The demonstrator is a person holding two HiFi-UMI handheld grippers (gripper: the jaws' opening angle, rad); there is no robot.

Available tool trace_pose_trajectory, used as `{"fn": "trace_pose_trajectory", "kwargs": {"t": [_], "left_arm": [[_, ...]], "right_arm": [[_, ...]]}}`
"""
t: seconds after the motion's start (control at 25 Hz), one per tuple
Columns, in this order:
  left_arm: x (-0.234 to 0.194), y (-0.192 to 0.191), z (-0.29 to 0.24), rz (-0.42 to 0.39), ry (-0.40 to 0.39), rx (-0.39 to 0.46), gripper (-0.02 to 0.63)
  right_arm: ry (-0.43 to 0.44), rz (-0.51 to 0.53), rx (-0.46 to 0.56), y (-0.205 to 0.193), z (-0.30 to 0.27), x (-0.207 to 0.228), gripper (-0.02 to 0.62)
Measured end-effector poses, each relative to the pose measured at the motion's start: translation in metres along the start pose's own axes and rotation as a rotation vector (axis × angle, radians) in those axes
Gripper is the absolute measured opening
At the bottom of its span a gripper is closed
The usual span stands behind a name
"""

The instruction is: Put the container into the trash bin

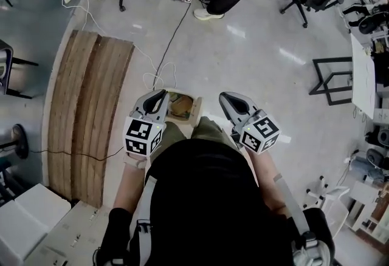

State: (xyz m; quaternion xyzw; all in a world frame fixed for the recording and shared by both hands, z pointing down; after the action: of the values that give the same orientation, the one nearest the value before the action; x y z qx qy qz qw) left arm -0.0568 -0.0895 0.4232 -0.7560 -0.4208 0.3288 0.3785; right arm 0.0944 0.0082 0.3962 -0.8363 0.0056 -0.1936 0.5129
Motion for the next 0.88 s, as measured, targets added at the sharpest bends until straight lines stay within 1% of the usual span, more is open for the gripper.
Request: {"fn": "trace_pose_trajectory", "kwargs": {"t": [0.24, 0.48, 0.68, 0.88], "left_arm": [[-0.015, 0.037, 0.037, -0.025, 0.068, 0.116, 0.011], [-0.026, 0.055, 0.062, -0.069, 0.113, 0.193, 0.011], [-0.037, 0.057, 0.070, -0.083, 0.137, 0.214, 0.011], [-0.046, 0.056, 0.075, -0.068, 0.139, 0.218, 0.011]], "right_arm": [[0.024, 0.070, 0.050, 0.037, -0.012, -0.021, 0.015], [0.017, 0.150, 0.081, 0.057, -0.023, -0.038, 0.015], [0.007, 0.220, 0.102, 0.069, -0.032, -0.051, 0.015], [-0.002, 0.251, 0.108, 0.076, -0.038, -0.058, 0.015]]}}
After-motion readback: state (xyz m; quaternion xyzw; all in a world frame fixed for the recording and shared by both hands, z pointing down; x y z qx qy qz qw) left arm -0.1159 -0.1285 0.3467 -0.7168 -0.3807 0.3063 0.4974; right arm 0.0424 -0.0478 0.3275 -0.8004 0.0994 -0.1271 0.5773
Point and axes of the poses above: the fingertips, and each gripper's own axes: z backward along the fingers, x to its right, y out of its top, the point moved 2 cm from there along z, backward along the fingers, and after that the axes turned 3 degrees about -x, right-handed, at the moved point
